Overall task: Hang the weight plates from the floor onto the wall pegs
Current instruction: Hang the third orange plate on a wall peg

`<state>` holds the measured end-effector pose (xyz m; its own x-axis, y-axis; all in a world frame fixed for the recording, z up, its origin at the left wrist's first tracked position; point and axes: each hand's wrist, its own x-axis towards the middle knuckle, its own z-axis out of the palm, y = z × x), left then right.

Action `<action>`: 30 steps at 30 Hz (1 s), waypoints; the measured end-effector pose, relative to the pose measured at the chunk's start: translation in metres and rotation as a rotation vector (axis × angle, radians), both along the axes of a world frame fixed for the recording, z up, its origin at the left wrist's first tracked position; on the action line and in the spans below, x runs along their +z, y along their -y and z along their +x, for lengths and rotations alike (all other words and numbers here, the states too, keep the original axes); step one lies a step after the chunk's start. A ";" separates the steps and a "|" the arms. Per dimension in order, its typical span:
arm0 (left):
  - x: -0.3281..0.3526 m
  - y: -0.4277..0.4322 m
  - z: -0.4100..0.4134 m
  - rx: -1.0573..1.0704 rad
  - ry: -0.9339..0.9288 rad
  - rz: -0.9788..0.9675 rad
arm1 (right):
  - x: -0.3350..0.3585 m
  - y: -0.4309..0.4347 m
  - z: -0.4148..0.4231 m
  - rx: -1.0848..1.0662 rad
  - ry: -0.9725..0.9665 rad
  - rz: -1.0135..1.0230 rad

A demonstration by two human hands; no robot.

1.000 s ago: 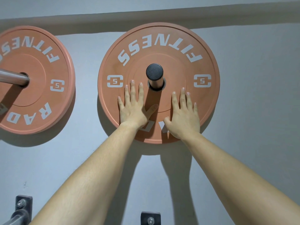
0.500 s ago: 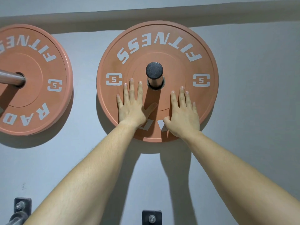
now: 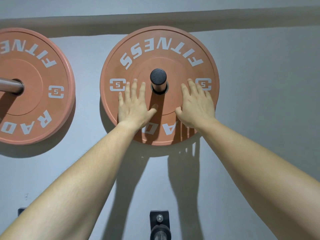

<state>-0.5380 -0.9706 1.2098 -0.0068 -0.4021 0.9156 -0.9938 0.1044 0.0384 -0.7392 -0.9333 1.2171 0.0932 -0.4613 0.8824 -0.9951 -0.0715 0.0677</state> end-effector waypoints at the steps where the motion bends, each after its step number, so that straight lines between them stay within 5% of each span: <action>1: 0.000 -0.007 -0.001 -0.010 -0.008 0.002 | 0.001 -0.006 -0.002 0.003 0.004 -0.001; 30: -0.062 -0.411 -0.057 -0.005 -0.012 0.254 | -0.049 -0.377 -0.079 0.060 0.025 0.235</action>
<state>-0.5952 -0.5591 1.1476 0.0013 -0.6189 0.7855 -0.9926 0.0945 0.0761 -0.8185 -0.5563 1.1676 0.1064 -0.6484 0.7538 -0.9898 -0.1417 0.0179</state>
